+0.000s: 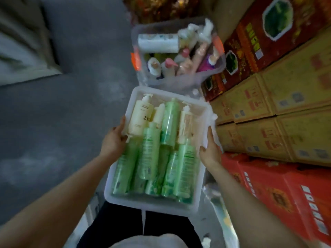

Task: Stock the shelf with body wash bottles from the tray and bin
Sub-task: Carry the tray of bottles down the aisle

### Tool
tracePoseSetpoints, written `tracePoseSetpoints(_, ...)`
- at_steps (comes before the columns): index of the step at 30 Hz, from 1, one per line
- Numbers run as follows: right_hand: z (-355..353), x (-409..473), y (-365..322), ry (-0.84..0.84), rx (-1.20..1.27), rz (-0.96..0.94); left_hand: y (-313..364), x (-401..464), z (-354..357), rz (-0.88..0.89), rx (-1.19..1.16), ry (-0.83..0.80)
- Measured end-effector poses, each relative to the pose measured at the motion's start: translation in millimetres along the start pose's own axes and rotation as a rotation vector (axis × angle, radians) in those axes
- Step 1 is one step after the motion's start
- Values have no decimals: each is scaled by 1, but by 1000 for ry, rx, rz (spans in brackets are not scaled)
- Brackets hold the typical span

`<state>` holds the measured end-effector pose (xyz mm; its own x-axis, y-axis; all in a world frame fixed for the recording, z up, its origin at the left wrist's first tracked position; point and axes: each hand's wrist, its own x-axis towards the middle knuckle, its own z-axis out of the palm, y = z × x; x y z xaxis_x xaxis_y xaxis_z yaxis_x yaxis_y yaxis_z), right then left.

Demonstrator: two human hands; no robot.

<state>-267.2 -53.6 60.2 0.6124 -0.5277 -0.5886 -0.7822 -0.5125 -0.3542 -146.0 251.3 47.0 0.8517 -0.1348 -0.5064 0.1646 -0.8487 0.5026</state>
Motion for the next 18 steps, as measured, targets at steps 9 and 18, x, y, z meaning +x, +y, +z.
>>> tracePoseSetpoints(9,43,-16,-171,-193,-221,-363,-126,-62,-80,-329,-207,228)
tracePoseSetpoints(18,172,-56,-399,-282,-499,-688,-273,-93,-180,-592,-506,493)
